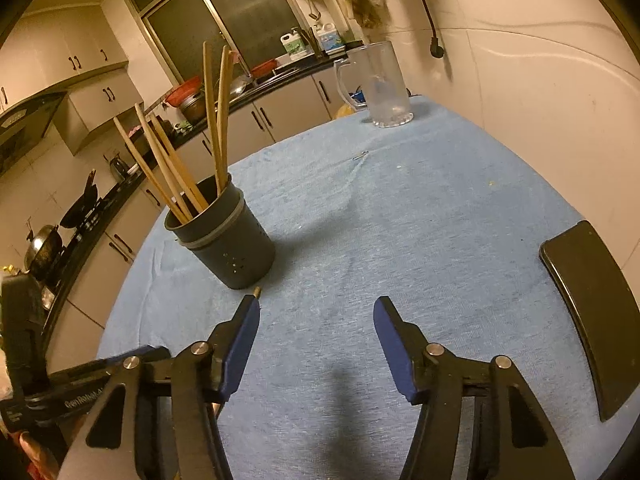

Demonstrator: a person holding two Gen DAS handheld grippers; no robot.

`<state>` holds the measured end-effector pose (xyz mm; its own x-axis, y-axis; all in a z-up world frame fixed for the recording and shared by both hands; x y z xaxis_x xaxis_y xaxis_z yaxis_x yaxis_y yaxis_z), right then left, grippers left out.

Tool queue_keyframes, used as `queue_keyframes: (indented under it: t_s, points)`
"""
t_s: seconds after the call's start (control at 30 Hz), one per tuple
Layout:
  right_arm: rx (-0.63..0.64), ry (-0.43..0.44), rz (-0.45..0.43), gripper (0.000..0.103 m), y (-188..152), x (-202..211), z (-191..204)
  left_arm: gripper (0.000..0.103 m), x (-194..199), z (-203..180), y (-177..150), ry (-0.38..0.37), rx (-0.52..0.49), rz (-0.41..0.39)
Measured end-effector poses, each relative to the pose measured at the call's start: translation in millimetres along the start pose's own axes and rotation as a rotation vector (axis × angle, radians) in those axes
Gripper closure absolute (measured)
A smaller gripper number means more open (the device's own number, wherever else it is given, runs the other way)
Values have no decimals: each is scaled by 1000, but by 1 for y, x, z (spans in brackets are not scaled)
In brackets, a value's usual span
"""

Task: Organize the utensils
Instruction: 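Move the left gripper toward the last loose chopsticks while the right gripper withdraws, then grasp a loose chopstick with the left gripper while the right gripper grasps another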

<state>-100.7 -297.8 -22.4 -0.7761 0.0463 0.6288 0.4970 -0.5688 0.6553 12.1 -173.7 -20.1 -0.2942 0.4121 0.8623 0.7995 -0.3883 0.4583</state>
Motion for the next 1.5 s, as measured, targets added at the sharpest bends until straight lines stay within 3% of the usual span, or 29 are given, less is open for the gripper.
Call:
queue_keyframes:
  t_s: [0.1, 0.33, 0.53, 0.9, 1.07, 1.23, 1.37, 1.5]
  points:
    - [-11, 4, -5, 39, 2, 2, -3, 85, -14, -12, 2, 3, -31, 37]
    - [-28, 10, -7, 39, 2, 4, -9, 87, -34, -35, 8, 23, -95, 69]
    - [-43, 17, 1, 39, 2, 2, -14, 87, -39, -44, 16, 71, -129, 57]
    - [-46, 25, 14, 39, 1, 0, -11, 87, -37, -59, 9, 95, -187, 44]
    - [-41, 24, 15, 39, 0, 1, -9, 87, -38, -57, 8, 133, -149, 52]
    - [-43, 27, 19, 39, 0, 1, -7, 87, -36, -63, 2, 76, -145, 67]
    - [-46, 29, 11, 39, 1, 3, -6, 87, -26, -71, 2, -31, -116, 72]
    - [-49, 33, 12, 39, 1, 2, -5, 87, -25, -81, -1, -11, -158, 77]
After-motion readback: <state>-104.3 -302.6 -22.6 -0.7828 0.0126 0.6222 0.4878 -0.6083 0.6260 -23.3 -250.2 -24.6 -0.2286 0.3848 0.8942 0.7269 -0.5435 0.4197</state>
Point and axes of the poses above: each gripper's, at about its wrist camera, not at the fingertips, and x roughly against the way its jaws point, z to its left, y to its top, the point moved 7 cm from there along -x, roughly the way its jaws point, and after that the axes turned 1 degree about z, right-handed, at the moved point
